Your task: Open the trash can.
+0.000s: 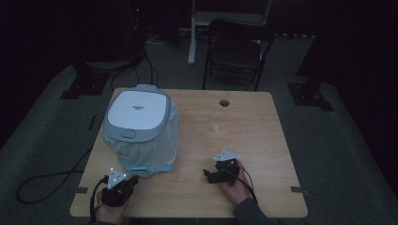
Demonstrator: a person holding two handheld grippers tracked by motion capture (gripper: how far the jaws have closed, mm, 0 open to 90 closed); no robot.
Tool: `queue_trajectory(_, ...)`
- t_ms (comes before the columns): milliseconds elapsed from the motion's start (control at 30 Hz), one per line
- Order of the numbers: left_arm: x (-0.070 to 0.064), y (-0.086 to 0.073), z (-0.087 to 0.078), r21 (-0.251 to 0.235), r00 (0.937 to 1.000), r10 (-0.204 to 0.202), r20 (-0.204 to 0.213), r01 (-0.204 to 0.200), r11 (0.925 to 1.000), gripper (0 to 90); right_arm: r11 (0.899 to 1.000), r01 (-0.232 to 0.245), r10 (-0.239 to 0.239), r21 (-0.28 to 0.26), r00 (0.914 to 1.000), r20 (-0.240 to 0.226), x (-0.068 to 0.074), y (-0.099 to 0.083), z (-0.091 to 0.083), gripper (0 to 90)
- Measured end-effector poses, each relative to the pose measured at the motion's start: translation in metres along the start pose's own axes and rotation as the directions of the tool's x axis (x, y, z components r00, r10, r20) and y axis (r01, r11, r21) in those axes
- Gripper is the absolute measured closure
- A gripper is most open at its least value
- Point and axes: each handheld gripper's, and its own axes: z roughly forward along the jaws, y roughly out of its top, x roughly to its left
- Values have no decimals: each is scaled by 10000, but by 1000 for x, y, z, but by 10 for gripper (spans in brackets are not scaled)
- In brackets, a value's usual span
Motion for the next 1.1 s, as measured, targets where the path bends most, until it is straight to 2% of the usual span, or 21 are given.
queue_trajectory(200,-2,3,3,71,9998,182,130,-183,9998,900,10000,-18,18,-3,10000,20,0,0,0,123)
queue_trajectory(567,-2,10,10,69,9995,256,204,-257,9996,900,10000,-29,29,-4,10000,30,0,0,0,123)
queue_trajectory(733,0,10,18,379,9993,151,349,-164,9991,900,10000,-33,33,2,10000,37,0,0,0,123)
queue_trajectory(1100,5,16,24,377,9998,142,140,-147,9992,900,10000,-36,36,2,10000,43,0,0,0,123)
